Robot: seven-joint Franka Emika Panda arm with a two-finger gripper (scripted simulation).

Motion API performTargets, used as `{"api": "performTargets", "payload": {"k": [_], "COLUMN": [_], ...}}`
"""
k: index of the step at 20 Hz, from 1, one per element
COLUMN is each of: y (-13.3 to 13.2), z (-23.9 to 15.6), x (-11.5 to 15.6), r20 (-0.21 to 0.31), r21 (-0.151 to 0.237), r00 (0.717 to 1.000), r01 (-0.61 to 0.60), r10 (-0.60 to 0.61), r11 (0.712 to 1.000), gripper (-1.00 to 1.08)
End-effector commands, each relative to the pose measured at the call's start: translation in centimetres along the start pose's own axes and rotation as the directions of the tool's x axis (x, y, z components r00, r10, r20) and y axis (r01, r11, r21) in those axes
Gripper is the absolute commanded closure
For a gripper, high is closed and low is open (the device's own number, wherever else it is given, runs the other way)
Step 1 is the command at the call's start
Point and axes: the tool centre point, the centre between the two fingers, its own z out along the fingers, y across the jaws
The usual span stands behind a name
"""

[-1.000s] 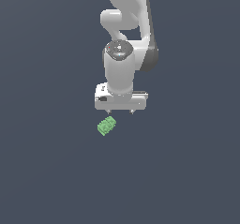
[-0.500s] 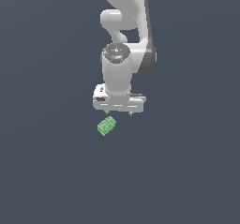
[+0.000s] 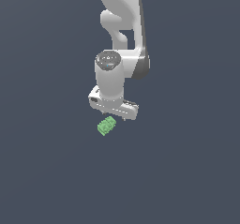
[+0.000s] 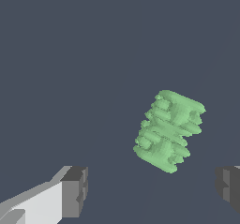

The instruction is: Pick up the object and move it to a goal position.

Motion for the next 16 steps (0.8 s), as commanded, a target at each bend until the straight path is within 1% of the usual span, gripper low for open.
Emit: {"api": "performTargets", "payload": {"k": [1, 4, 8, 12, 16], "y": [0.8, 1.6, 2.6, 3.4, 3.9], "z": [0.7, 1.4, 2.2, 2.8, 3.1], "x": [0.3, 0.6, 0.9, 1.1, 1.2], "r20": [-0.002, -0.005, -0.010, -0.015, -0.018], "r21": [-0.001, -0.001, -0.002, -0.003, -0.003], "r00": [0.996, 0.983, 0.959, 0.934, 0.916], "r01": [-0.085, -0.181, -0.283, -0.356, -0.402], "r10": [0.085, 0.181, 0.283, 0.356, 0.402], "r11": [0.996, 0.983, 0.959, 0.934, 0.916], "gripper": [-0.92, -0.92, -0.92, -0.92, -0.92]}}
